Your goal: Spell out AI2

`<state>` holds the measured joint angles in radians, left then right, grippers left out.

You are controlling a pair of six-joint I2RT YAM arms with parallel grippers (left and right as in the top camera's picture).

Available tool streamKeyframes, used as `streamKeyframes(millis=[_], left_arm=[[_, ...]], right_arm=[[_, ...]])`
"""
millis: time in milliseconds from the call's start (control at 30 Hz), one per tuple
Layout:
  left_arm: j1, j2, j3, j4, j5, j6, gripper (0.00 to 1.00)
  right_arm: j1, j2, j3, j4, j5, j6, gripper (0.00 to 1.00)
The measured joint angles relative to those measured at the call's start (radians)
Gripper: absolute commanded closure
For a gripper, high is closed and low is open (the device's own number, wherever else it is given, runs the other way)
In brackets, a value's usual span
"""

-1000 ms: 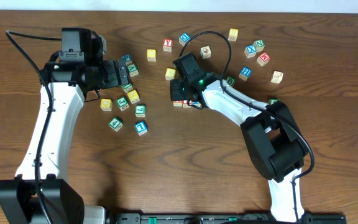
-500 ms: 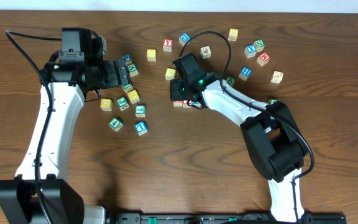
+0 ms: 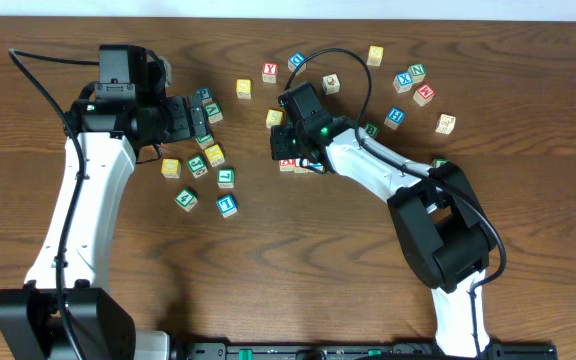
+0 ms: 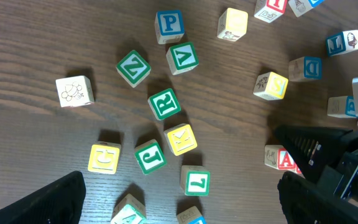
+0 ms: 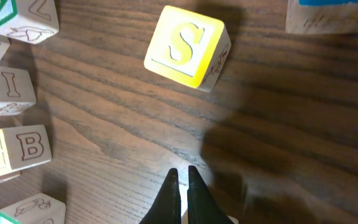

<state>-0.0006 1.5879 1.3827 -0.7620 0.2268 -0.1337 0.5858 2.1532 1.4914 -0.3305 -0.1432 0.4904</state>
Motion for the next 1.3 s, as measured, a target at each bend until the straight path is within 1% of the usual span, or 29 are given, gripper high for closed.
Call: streamKeyframes(millis=[433, 633, 767, 900, 1300], left_arm=[[0.000, 0.000, 0.000, 0.000, 0.000, 0.000, 0.02], [0.000, 0.000, 0.000, 0.000, 0.000, 0.000, 0.03], [0.000, 0.000, 0.000, 0.000, 0.000, 0.000, 0.02], [0.000, 0.000, 0.000, 0.000, 0.000, 0.000, 0.02], [0.000, 0.000, 0.000, 0.000, 0.000, 0.000, 0.02]], right_arm=[[0.000, 0.000, 0.000, -0.040, -0.007, -0.001, 0.99], [0.000, 0.000, 0.000, -0.039, -0.007, -0.001, 0.99], [-0.003, 0.000, 0.002, -0.012, -0.008, 0.000, 0.97], [-0.013, 0.000, 0.031, -0.008, -0.016, -0.003, 0.97], [-0.018, 0.000, 0.056, -0.014, -0.041, -0.011, 0.99]])
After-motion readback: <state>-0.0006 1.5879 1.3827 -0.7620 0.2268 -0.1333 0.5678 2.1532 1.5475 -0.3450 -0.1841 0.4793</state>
